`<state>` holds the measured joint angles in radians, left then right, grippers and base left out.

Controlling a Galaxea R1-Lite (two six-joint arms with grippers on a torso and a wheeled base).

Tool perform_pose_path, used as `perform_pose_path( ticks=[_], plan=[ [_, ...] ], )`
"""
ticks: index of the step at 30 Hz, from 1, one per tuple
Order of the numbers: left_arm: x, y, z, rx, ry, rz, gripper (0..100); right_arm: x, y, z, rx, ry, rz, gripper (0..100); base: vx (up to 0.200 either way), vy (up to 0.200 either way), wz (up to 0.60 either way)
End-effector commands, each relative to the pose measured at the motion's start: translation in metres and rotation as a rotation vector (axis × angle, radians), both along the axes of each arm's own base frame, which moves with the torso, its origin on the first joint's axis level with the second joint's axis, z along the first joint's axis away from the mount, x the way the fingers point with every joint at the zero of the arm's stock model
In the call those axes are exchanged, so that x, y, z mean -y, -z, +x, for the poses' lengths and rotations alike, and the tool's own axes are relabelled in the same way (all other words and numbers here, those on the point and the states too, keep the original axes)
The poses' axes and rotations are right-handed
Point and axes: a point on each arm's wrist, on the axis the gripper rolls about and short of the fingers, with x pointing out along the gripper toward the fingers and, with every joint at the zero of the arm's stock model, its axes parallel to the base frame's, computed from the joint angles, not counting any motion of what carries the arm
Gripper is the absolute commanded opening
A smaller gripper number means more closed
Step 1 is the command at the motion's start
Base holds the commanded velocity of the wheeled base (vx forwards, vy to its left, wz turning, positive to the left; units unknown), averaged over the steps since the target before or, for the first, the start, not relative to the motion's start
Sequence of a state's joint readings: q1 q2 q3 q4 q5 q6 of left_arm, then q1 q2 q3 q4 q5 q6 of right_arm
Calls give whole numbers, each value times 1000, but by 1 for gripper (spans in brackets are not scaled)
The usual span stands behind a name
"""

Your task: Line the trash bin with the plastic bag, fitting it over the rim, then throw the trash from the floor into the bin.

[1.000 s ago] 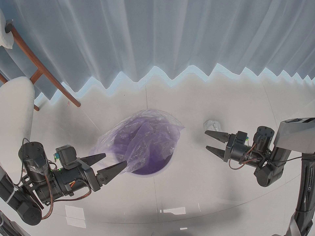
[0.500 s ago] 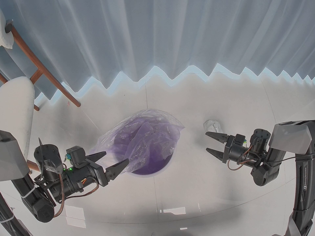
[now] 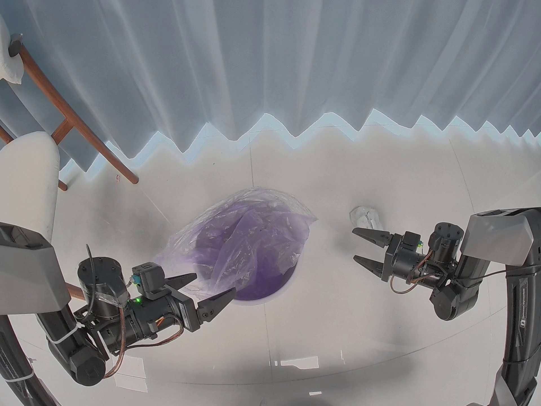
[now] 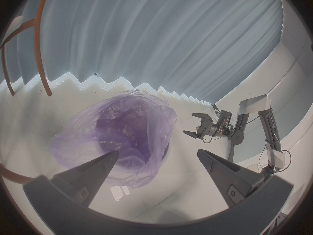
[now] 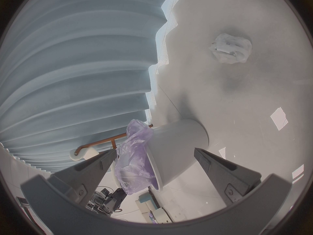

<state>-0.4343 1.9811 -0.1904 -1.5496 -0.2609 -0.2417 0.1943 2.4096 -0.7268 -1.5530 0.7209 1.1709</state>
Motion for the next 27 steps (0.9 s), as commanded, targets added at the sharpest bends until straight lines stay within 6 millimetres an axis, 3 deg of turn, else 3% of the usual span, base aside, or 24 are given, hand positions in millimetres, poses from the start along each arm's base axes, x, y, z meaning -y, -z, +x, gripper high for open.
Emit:
perform_pose_path(
  ticks=[1, 7, 8, 20, 27],
  plan=[
    [2, 6, 1, -19, 5, 10, 100, 0, -1, 0, 18, -1, 2, 100, 0, 0, 0],
    [2, 8, 0, -29, 3, 16, 100, 0, -1, 0, 18, -1, 2, 100, 0, 0, 0],
    [2, 8, 0, -29, 3, 16, 0, 0, -1, 0, 18, -1, 2, 100, 0, 0, 0],
    [2, 17, 4, -53, -43, 44, 0, 0, 0, 0, 16, -1, 2, 100, 0, 0, 0],
    [0, 19, -10, -74, -20, 74, 0, 0, 1, 1, 15, 1, 1, 100, 0, 0, 0]
  ],
)
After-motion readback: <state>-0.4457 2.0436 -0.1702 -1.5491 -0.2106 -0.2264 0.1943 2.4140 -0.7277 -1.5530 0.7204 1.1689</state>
